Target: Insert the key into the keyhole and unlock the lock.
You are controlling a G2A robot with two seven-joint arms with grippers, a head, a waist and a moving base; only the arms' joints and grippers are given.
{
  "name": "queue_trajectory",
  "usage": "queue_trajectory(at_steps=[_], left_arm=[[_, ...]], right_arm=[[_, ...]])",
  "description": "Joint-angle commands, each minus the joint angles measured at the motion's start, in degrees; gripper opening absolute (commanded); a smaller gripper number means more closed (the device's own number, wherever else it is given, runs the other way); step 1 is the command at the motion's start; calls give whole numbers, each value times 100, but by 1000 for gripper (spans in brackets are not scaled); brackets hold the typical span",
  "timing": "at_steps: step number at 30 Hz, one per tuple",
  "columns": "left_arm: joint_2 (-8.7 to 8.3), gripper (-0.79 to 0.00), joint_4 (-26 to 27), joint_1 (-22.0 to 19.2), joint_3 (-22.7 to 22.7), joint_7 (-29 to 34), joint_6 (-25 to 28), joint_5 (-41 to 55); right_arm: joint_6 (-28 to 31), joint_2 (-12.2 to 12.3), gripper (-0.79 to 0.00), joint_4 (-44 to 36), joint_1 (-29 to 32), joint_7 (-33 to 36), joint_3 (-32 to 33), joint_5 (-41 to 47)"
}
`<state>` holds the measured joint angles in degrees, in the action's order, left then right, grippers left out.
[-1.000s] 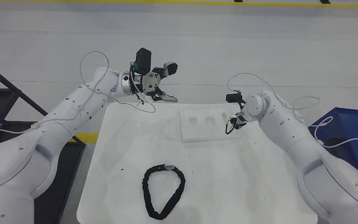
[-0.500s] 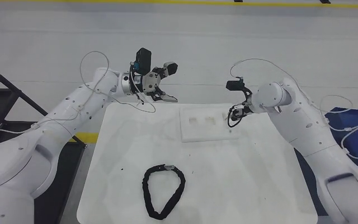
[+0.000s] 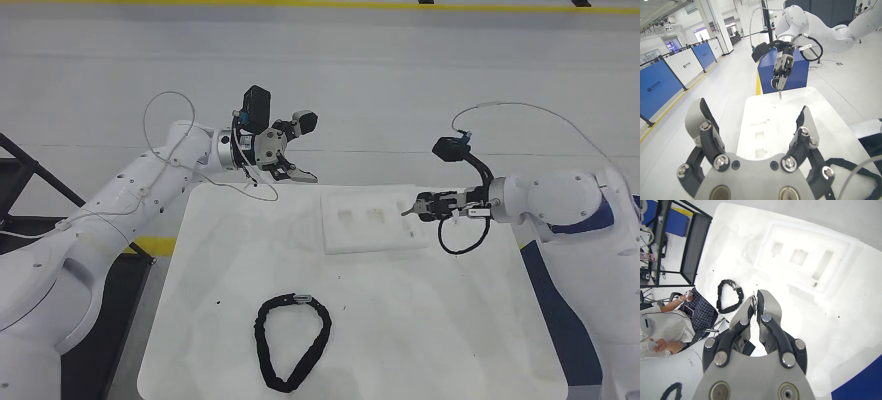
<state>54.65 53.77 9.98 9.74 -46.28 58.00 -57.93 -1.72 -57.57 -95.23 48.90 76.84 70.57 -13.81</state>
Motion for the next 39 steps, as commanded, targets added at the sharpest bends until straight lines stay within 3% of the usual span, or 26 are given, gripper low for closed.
queue_trajectory(at_steps=[1, 8, 18, 21, 28, 34, 39], left_arm=[[0, 0, 0, 0, 0, 0, 0, 0], [0, 0, 0, 0, 0, 0, 0, 0], [0, 0, 0, 0, 0, 0, 0, 0], [-27, 0, 47, 138, 64, 263, -167, -22], [-274, 0, -29, 752, 294, 416, -203, -198], [-578, 0, 271, 1383, 451, 14, -112, -730], [-803, 0, 611, 1900, 611, -141, -487, -1072]], right_arm=[[182, 29, -785, -186, 133, -96, 152, 110], [425, 94, -785, -271, 402, -485, 467, 228], [425, 94, -785, -271, 402, -485, 467, 228], [425, 94, -785, -271, 402, -485, 467, 228], [425, 94, -785, -271, 402, -485, 467, 228], [425, 94, -785, -271, 402, -485, 467, 228], [425, 94, -785, -271, 402, -485, 467, 228]])
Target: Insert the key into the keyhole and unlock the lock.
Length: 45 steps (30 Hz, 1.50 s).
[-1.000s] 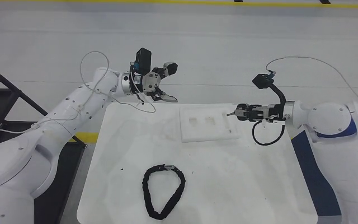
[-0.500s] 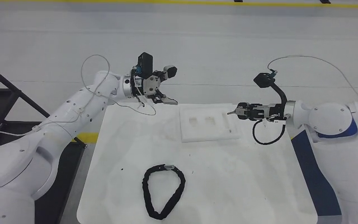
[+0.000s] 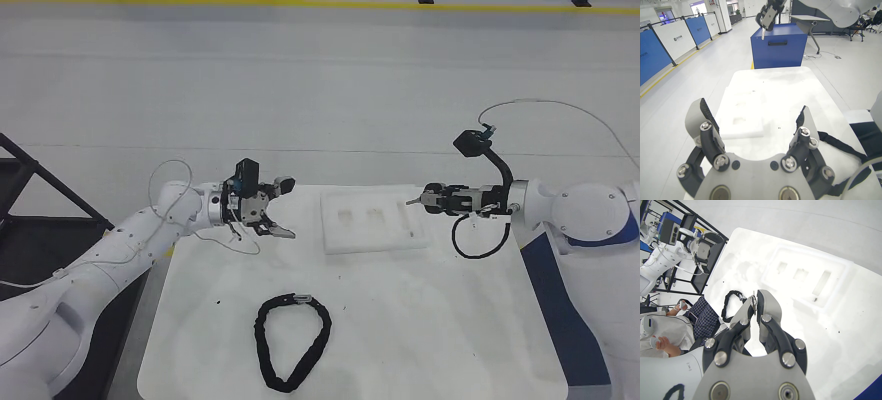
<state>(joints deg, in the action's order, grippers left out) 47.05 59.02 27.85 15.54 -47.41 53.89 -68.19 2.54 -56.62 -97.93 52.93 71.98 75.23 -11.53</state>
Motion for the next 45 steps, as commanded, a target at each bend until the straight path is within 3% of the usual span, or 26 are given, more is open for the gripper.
queue_trajectory(at_steps=[1, 9, 15, 20, 37, 45], left_arm=[[-84, 0, 177, 201, 59, -19, -147, -135], [-344, 0, 697, 704, 219, 9, -186, -867], [-431, 0, 803, 819, 292, -46, 35, -1506], [-425, 0, 905, 758, 277, 187, 343, -2101], [-421, 0, 905, 748, 279, 209, 366, -2122], [-364, 0, 917, 1208, 288, 494, -97, -2002]], right_arm=[[0, 0, -785, 0, 0, 0, 0, 0], [0, 0, -785, 0, 0, 0, 0, 0], [0, 0, -785, 0, 0, 0, 0, 0], [0, 0, -785, 0, 0, 0, 0, 0], [0, 0, -785, 0, 0, 0, 0, 0], [0, 0, -785, 0, 0, 0, 0, 0]])
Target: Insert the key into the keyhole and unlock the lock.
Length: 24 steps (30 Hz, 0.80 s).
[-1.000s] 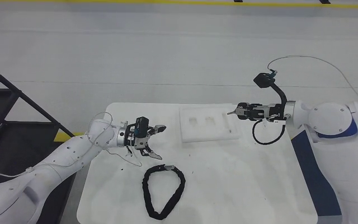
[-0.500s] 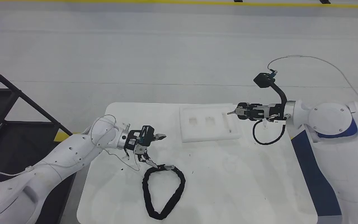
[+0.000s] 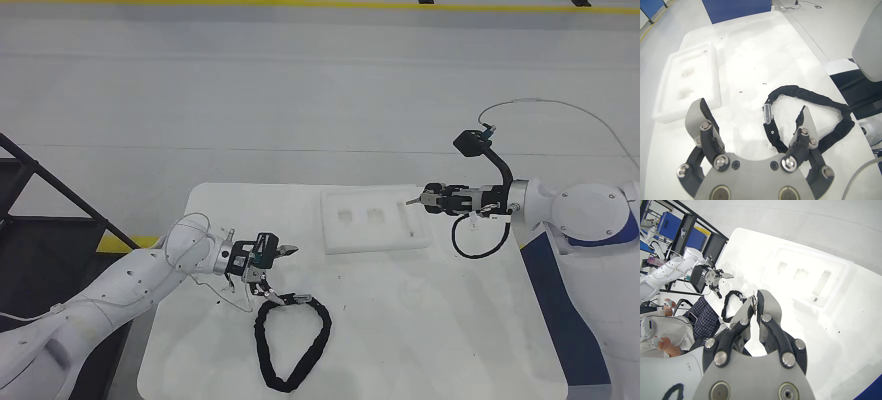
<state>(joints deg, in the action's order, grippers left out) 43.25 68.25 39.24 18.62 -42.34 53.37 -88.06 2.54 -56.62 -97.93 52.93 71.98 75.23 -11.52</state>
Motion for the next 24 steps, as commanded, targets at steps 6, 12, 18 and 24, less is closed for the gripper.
queue_trajectory(at_steps=[6, 12, 18, 24], left_arm=[[207, 0, -173, 266, -172, 39, -260, -283], [428, 0, -502, 305, -212, -21, -531, -402], [553, 0, -735, 315, -270, -215, -749, -820], [654, 0, -923, 357, -246, -179, -823, -863]], right_arm=[[0, 0, -785, 0, 0, 0, 0, 0], [0, 0, -785, 0, 0, 0, 0, 0], [0, 0, -785, 0, 0, 0, 0, 0], [0, 0, -785, 0, 0, 0, 0, 0]])
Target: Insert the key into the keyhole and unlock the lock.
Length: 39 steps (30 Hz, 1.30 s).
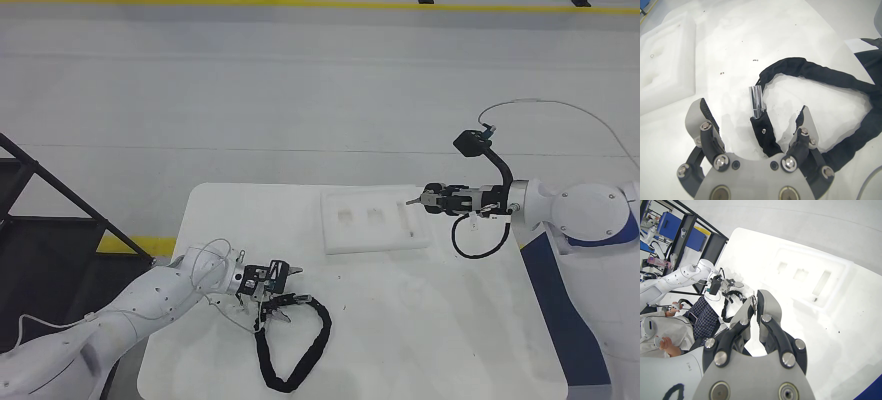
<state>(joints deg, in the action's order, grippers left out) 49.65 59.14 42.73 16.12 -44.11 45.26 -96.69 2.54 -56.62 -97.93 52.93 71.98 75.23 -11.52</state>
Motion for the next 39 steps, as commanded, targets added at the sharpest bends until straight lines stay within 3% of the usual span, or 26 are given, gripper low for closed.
queue_trajectory(at_steps=[1, 4, 8, 11, 12, 13, 16, 27, 29, 30, 31, 39], left_arm=[[30, 0, -22, 16, 7, 1, -28, -12], [74, 0, -56, 39, 13, -6, -33, -52], [111, -89, -128, 70, 44, 2, -23, -71], [124, -249, -152, 93, 81, 13, -34, -83], [126, -369, -157, 102, 93, 19, -29, -89], [127, -397, -162, 110, 105, 29, -21, -95], [131, -431, -161, 138, 137, 67, -14, -124], [165, -440, -66, 215, 228, 345, 5, -285], [172, -545, -68, 213, 254, 347, 28, -288], [175, -699, -68, 212, 266, 343, 40, -295], [178, -785, -65, 212, 277, 343, 51, -302], [187, -785, -14, 264, 412, 88, 190, -117]], right_arm=[[0, 0, -785, 0, 0, 0, 0, 0], [0, 0, -785, 0, 0, 0, 0, 0], [0, 0, -785, 0, 0, 0, 0, 0], [0, 0, -785, 0, 0, 0, 0, 0], [0, 0, -785, 0, 0, 0, 0, 0], [0, 0, -785, 0, 0, 0, 0, 0], [0, 0, -785, 0, 0, 0, 0, 0], [0, 0, -785, 0, 0, 0, 0, 0], [0, 0, -785, 0, 0, 0, 0, 0], [0, 0, -785, 0, 0, 0, 0, 0], [0, 0, -785, 0, 0, 0, 0, 0], [0, 0, -785, 0, 0, 0, 0, 0]])
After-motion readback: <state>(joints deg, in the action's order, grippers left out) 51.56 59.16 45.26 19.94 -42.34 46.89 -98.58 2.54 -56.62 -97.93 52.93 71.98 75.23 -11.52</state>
